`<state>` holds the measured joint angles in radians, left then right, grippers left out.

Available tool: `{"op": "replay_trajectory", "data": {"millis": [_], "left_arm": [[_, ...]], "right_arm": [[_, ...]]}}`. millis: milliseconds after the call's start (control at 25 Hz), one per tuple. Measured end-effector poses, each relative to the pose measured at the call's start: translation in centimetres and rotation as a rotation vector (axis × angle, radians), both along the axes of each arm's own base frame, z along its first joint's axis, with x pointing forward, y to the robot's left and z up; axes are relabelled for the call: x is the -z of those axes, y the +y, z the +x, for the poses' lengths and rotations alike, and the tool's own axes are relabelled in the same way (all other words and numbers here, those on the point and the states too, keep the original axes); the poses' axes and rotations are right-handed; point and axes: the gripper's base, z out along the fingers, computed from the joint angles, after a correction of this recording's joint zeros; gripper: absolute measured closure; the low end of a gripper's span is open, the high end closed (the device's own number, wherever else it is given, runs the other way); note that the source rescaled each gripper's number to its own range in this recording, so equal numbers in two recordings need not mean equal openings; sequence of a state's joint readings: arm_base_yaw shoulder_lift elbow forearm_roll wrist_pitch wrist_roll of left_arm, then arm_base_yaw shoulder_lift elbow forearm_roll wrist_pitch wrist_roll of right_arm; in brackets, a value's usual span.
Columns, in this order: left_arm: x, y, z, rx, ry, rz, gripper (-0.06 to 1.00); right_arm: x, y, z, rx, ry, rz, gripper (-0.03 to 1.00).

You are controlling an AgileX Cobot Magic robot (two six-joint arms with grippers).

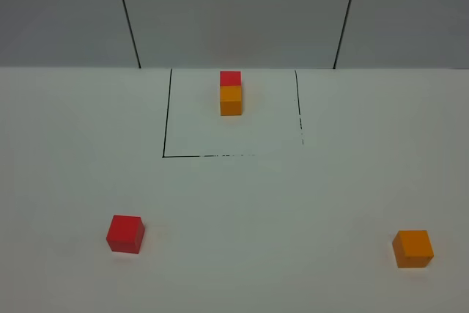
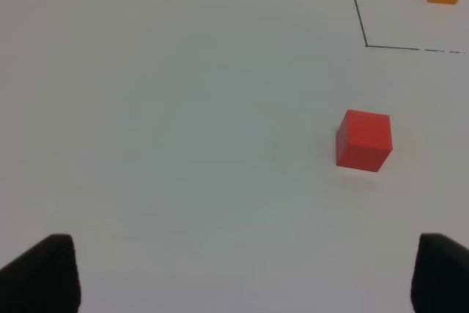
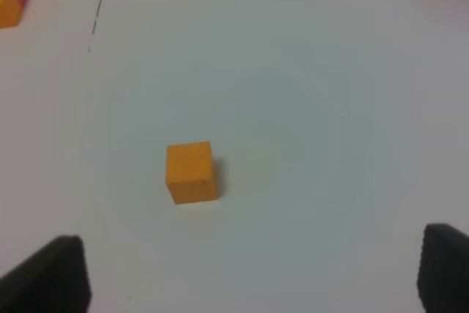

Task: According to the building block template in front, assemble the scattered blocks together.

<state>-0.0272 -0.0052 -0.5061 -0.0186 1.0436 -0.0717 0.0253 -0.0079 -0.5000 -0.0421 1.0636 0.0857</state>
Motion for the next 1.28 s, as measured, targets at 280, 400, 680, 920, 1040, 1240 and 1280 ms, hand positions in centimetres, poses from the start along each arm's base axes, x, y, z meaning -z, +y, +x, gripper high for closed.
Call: {"op": "replay_trajectory", "data": {"millis": [280,400,680,920,1040,1240,1280], "left_arm": [[-0.2,0.0,0.0,0.008,-0.013,0.013,-0.03],[-0.9,0.0,0.2,0.009,-0.056,0.015,-0.02],[-4.0,-0.1,3.2,0.010,-0.007,0.019,-0.02],[-7.2,-0.3,8.4,0.015,0.114,0.012,-0.02],[-8.2,-0.7,11.2,0.030,0.164,-0.029,-0.02],[-8.5,-1.4,15.3,0.083,0.249,-0.071,-0.02],[-8.5,-1.6,16.0,0.101,0.267,-0.071,-0.02]], "right_arm": [[0.0,0.0,0.0,0.000,0.000,0.000,0.18],[0.0,0.0,0.0,0.000,0.000,0.000,0.18],[0.0,0.0,0.0,0.000,0.000,0.000,0.18],[0.0,0.0,0.0,0.000,0.000,0.000,0.18],[0.0,0.0,0.0,0.000,0.000,0.000,0.18],[0.0,0.0,0.0,0.000,0.000,0.000,0.18],[0.0,0.0,0.0,0.000,0.000,0.000,0.18]]}}
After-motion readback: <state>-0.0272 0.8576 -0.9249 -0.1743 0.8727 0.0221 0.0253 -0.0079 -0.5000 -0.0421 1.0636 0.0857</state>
